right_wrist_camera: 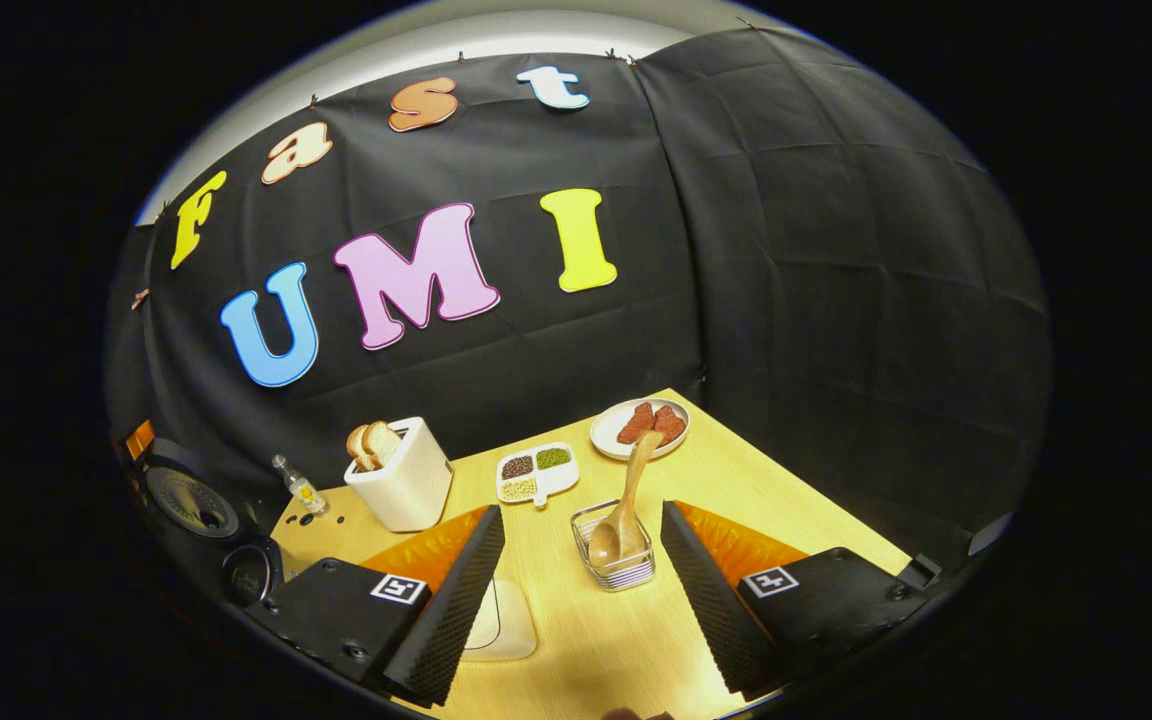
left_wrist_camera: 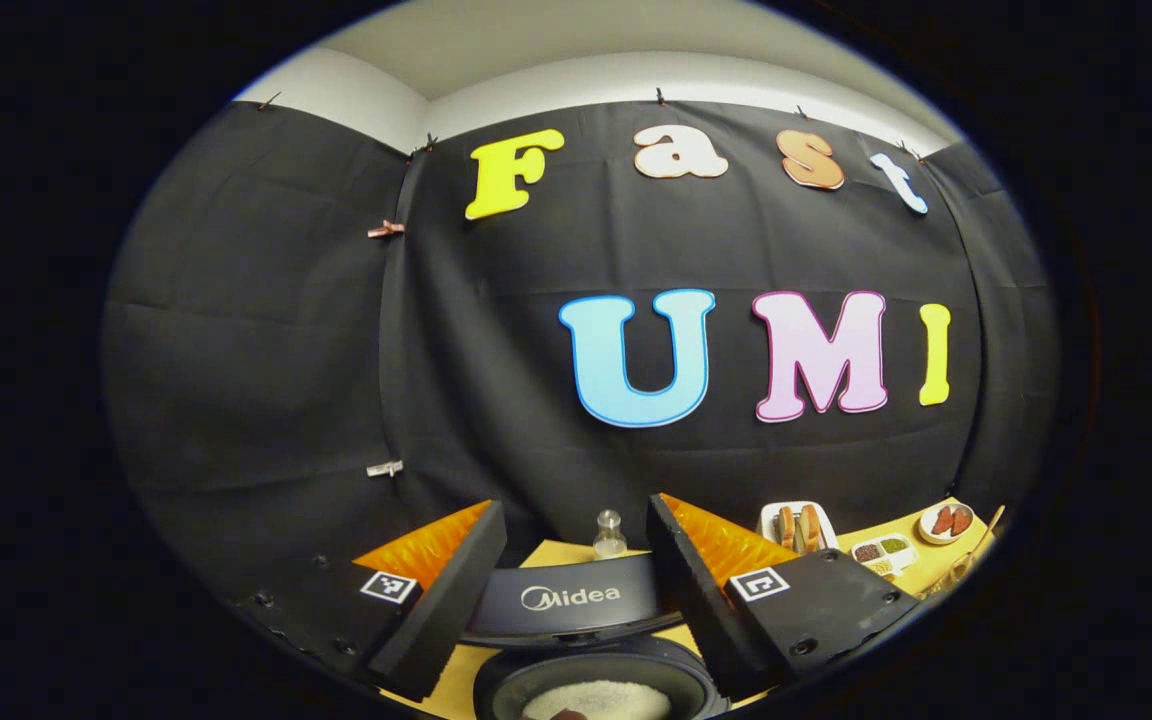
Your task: Close the left gripper, press the button to open the rice cooker; take a wooden spoon from the chopstick holder with the right hand, scoop a spoonful of rice and pour it into the rice cooker, then put the wooden spoon back into the chopstick holder.
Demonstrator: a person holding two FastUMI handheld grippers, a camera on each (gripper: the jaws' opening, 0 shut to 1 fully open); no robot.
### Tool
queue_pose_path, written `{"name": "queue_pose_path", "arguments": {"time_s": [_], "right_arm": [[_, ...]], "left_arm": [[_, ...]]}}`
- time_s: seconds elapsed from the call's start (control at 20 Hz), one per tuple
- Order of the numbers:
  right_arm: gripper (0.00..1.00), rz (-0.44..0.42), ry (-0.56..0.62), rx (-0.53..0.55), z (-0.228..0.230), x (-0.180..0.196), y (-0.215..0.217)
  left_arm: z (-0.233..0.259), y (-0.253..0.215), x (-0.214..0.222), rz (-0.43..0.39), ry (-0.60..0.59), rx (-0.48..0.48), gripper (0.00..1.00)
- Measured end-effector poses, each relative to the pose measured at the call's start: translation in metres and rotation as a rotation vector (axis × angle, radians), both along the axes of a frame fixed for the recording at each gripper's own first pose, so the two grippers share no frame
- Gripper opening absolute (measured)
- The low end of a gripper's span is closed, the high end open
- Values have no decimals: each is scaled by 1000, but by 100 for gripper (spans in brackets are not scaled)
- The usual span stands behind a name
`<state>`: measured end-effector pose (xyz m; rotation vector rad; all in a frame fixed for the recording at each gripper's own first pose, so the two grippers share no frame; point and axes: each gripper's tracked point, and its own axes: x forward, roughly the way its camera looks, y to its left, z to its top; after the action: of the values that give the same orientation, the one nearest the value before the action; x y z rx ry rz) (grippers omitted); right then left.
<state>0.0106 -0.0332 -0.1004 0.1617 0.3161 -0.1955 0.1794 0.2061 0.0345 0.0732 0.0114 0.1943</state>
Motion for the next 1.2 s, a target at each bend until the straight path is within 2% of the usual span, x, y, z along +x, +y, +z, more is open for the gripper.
{"name": "queue_pose_path", "arguments": {"time_s": [0.15, 0.3, 0.55, 1.0, 1.2], "right_arm": [[99, 14, 40, 0, -19, -1, 3], [98, 42, 82, 33, -39, -5, 14], [99, 103, 145, 26, -61, -13, 26], [98, 142, 209, 36, -80, -20, 36], [98, 156, 230, 39, -85, -19, 40]], "left_arm": [[-18, -11, -29, 2, 50, -61, 99], [-50, -24, -61, -3, 119, -67, 99], [-116, -40, -97, 4, 233, -116, 99], [-216, -50, -119, 42, 353, -121, 99], [-215, -50, -118, 52, 325, -102, 99]]}}
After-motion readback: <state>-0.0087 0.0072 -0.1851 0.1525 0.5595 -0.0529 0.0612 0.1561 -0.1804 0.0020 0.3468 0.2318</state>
